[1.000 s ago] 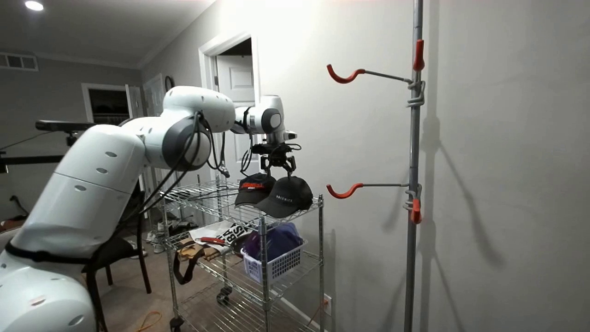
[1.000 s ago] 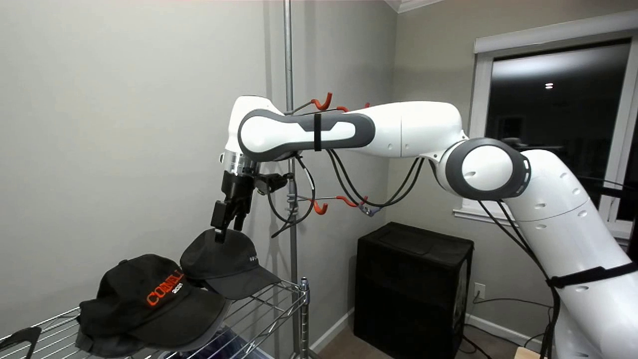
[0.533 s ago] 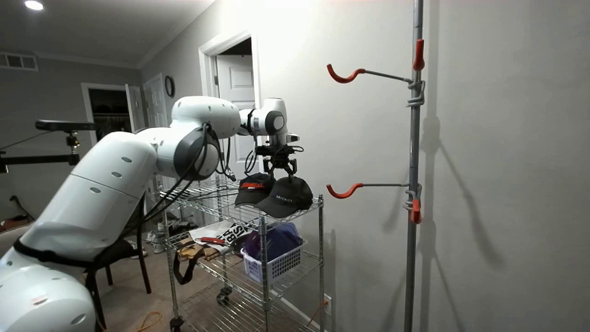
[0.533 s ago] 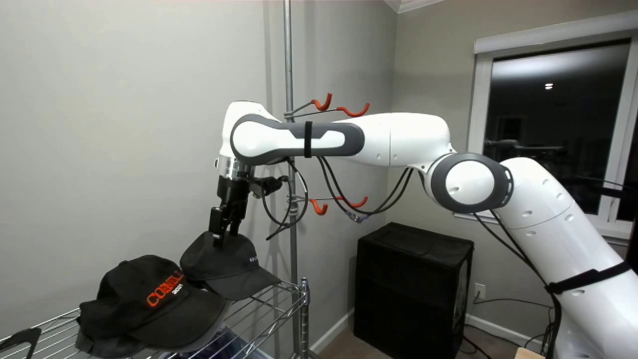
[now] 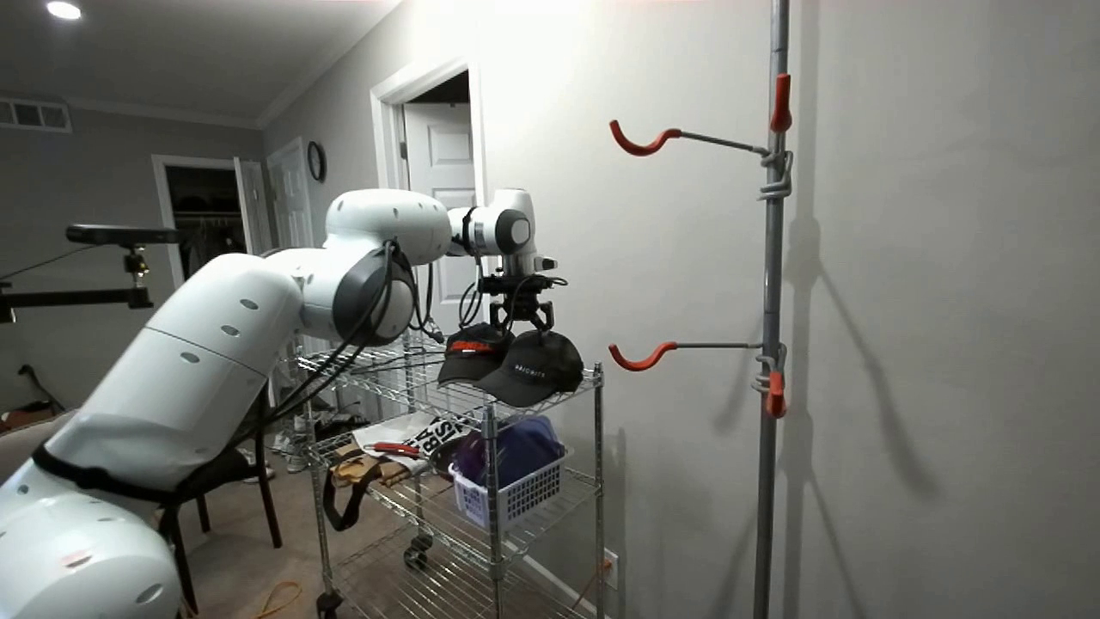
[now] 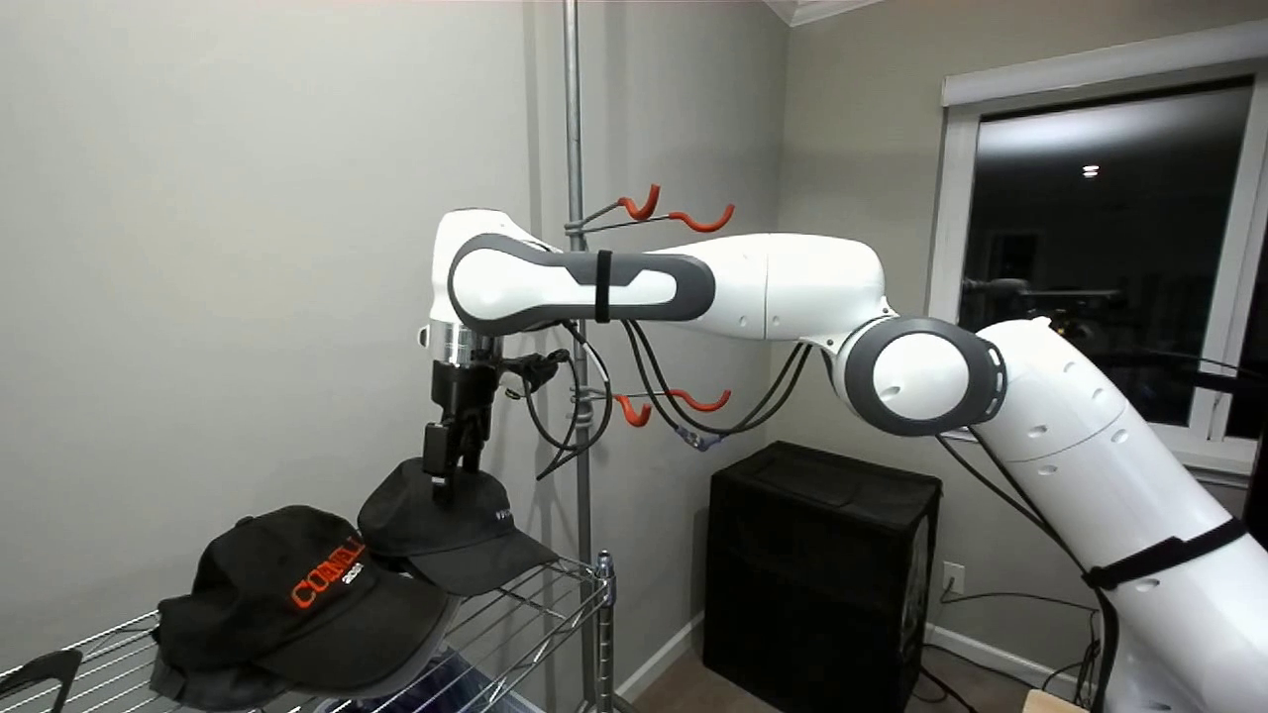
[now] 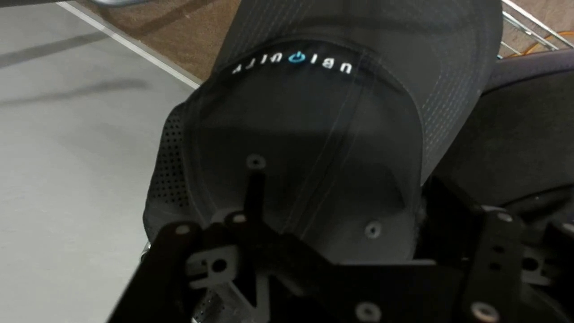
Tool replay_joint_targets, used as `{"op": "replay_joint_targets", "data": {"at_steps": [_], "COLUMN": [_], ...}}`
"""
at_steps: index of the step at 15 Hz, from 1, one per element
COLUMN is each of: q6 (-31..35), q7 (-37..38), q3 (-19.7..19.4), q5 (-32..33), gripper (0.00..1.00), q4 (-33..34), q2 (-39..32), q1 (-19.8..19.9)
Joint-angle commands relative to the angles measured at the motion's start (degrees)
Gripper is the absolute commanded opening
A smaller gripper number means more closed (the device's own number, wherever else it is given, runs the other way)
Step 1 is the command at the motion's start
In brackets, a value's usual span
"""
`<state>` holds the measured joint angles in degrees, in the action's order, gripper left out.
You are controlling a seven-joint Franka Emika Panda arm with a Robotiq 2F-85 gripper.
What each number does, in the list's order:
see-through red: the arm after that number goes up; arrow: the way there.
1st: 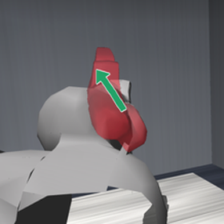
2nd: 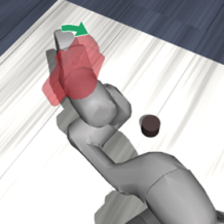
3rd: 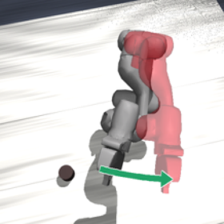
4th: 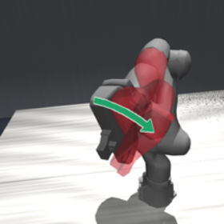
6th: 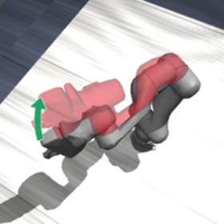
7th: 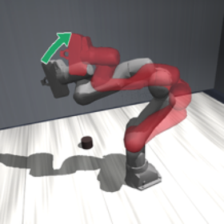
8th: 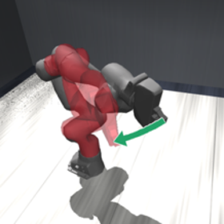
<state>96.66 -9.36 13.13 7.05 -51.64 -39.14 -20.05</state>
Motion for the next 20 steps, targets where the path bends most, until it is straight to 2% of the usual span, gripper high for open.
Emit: {"op": "replay_joint_targets", "data": {"at_steps": [1,7,11,14,20], "q6": [-1.99,-1.67,-1.63,-1.83,-3.31], "q7": [-3.09,-2.81,-2.55,-2.3,-1.56], "q3": [-0.09,-0.4,-0.93,-1.39,-4.41], "q5": [1.52,1.77,1.7,1.92,9.25], "gripper": [0.66,0.26,0.03,0.0,0.01], "q4": [2.55,3.05,4.03,4.92,9.68], "q2": [-1.19,-0.86,-0.59,-0.46,2.24], "q1": [-0.64,-0.58,-0.42,-0.62,-2.9]}}
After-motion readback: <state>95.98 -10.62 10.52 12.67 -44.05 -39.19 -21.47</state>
